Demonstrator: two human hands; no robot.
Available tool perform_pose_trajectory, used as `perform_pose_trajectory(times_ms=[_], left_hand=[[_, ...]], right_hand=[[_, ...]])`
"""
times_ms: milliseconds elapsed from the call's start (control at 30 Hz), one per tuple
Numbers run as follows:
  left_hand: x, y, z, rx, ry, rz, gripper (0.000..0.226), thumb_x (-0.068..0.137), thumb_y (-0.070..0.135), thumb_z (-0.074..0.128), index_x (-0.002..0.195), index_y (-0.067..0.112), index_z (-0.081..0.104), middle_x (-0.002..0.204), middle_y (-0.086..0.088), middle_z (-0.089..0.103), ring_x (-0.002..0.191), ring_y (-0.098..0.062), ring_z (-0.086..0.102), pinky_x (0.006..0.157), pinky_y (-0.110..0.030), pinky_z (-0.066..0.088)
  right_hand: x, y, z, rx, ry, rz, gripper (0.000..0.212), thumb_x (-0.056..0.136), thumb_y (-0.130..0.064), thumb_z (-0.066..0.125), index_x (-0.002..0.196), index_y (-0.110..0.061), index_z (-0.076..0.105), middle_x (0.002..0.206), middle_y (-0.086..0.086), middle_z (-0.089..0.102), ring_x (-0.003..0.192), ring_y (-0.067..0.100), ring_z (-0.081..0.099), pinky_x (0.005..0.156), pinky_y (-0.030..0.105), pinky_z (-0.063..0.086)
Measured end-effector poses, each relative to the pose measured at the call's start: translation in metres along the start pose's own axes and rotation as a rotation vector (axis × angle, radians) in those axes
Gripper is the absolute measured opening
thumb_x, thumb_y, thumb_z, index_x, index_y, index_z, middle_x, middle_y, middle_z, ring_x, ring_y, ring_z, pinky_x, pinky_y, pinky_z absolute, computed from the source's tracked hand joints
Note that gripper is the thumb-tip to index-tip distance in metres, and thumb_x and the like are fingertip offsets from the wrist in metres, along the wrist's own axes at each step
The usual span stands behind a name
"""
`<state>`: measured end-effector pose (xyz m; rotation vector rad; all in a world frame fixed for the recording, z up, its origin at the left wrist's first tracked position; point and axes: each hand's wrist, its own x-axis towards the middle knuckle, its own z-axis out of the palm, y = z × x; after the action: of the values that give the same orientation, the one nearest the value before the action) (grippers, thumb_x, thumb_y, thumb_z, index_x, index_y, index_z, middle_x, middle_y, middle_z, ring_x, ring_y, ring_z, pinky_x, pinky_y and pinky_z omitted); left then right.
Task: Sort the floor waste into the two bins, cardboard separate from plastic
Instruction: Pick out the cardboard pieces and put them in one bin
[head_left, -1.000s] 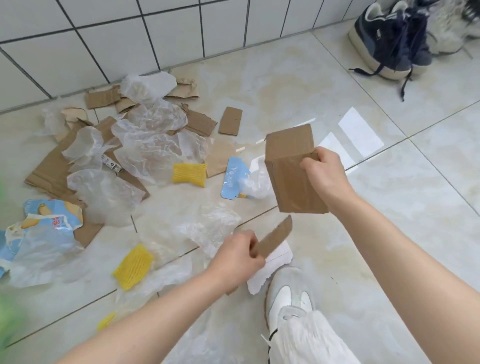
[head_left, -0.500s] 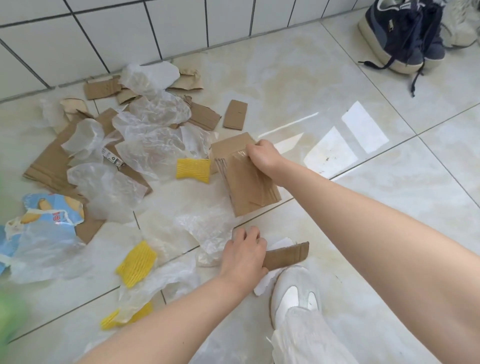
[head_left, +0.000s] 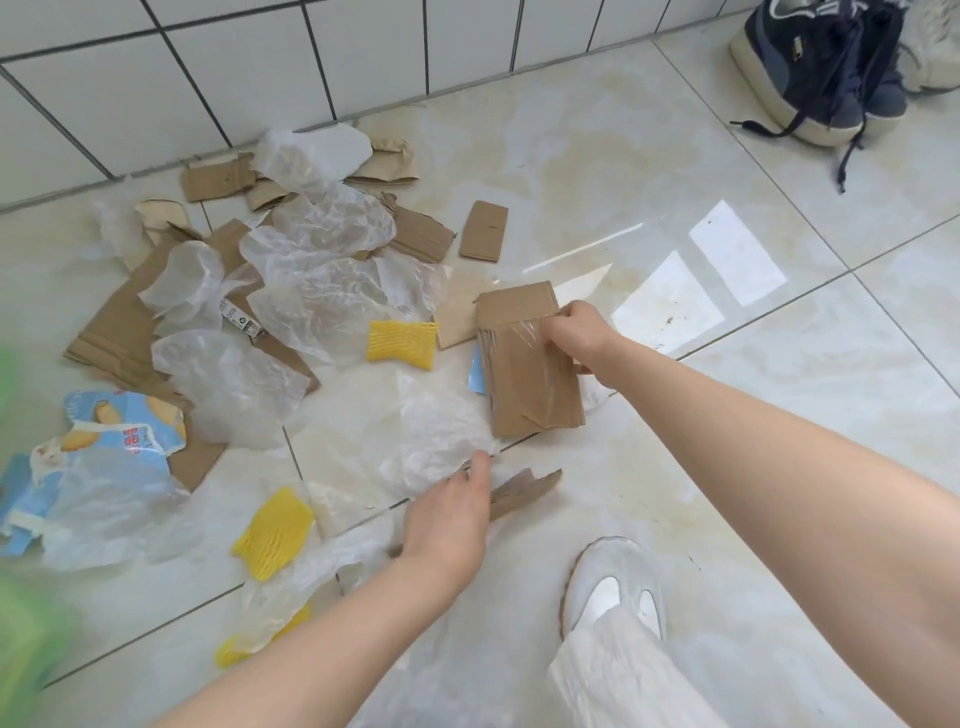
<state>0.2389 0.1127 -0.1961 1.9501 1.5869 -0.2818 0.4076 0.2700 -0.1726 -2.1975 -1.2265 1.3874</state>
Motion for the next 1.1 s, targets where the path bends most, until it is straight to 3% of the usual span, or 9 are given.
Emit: perform_pose_trajectory(times_ms=[133,233,300,433,567,667,800,900,1100], left_hand=[[0.0,-0.03,-0.011,-0.269,-0.085,-0.067,0.059,0.077,0.006,0.052,0.128,0.031,0.034,0.108,0.002,0.058,0.097,-0.026,0.059,0.067,-0.034,0.046],[-0.001,-0.046,-0.018,-0.41,-0.131,-0.122,0.017,0.076,0.015,0.058,0.086,0.027,0.051,0.083,0.003,0.061,0.082,-0.023,0.061,0.068,-0.032,0.05],[-0.002,-0.053,-0.022,-0.463,-0.141,-0.129,0.019,0.079,0.018,0.06,0.07,0.028,0.047,0.071,0.005,0.056,0.074,-0.022,0.059,0.062,-0.03,0.044],[-0.009,-0.06,-0.033,-0.518,-0.125,-0.126,0.021,0.094,0.026,0.047,0.073,0.024,0.043,0.074,0.002,0.053,0.072,-0.02,0.052,0.065,-0.033,0.041],[-0.023,-0.071,-0.048,-0.525,-0.074,-0.128,0.026,0.096,0.025,0.036,0.07,0.019,0.038,0.07,0.0,0.045,0.063,-0.018,0.044,0.058,-0.032,0.034],[-0.043,-0.085,-0.06,-0.514,0.041,-0.171,0.03,0.094,0.024,0.04,0.065,0.016,0.038,0.072,-0.004,0.042,0.062,-0.019,0.044,0.056,-0.032,0.031],[-0.056,-0.114,-0.074,-0.665,0.248,-0.351,0.024,0.091,0.027,0.052,0.073,0.012,0.056,0.087,-0.015,0.061,0.079,-0.028,0.06,0.066,-0.034,0.042],[-0.06,-0.135,-0.08,-0.815,0.359,-0.43,0.017,0.089,0.024,0.058,0.074,0.018,0.061,0.086,-0.014,0.068,0.082,-0.029,0.064,0.075,-0.038,0.051],[-0.056,-0.148,-0.089,-1.051,0.416,-0.5,0.016,0.091,0.021,0.058,0.076,0.023,0.065,0.09,-0.01,0.068,0.08,-0.023,0.062,0.067,-0.028,0.045]], right_hand=[[0.002,0.0,0.002,0.067,0.008,-0.032,0.015,0.082,-0.023,0.063,0.081,-0.014,0.051,0.074,0.001,0.051,0.071,0.02,0.05,0.06,0.027,0.039],[0.009,-0.003,0.014,0.022,0.03,-0.07,0.012,0.072,-0.023,0.067,0.08,-0.017,0.061,0.083,0.004,0.065,0.089,0.028,0.065,0.076,0.036,0.054],[0.011,-0.005,0.021,-0.08,0.03,-0.067,0.024,0.062,-0.029,0.066,0.082,-0.016,0.065,0.091,0.008,0.069,0.097,0.032,0.063,0.089,0.044,0.052],[0.005,-0.009,0.031,-0.263,-0.023,-0.026,0.029,0.072,-0.025,0.065,0.098,-0.011,0.064,0.087,0.006,0.063,0.1,0.032,0.053,0.091,0.039,0.046],[-0.001,-0.012,0.038,-0.252,-0.033,-0.079,0.022,0.072,-0.021,0.067,0.091,-0.014,0.059,0.093,0.009,0.065,0.095,0.031,0.061,0.082,0.038,0.052],[-0.01,-0.019,0.039,-0.171,-0.015,-0.132,0.022,0.077,-0.015,0.069,0.096,-0.012,0.059,0.092,0.008,0.063,0.086,0.027,0.062,0.074,0.033,0.051],[-0.025,-0.033,0.033,0.046,0.011,-0.194,0.03,0.077,-0.011,0.071,0.105,-0.006,0.063,0.097,0.011,0.068,0.085,0.026,0.066,0.079,0.037,0.056],[-0.035,-0.041,0.03,0.168,-0.037,-0.195,0.032,0.078,-0.008,0.069,0.11,-0.01,0.063,0.1,0.008,0.068,0.082,0.021,0.064,0.065,0.028,0.05],[-0.063,-0.029,0.043,0.185,-0.317,-0.12,0.03,0.084,-0.013,0.063,0.114,-0.018,0.063,0.106,0.003,0.071,0.098,0.02,0.066,0.089,0.042,0.049]])
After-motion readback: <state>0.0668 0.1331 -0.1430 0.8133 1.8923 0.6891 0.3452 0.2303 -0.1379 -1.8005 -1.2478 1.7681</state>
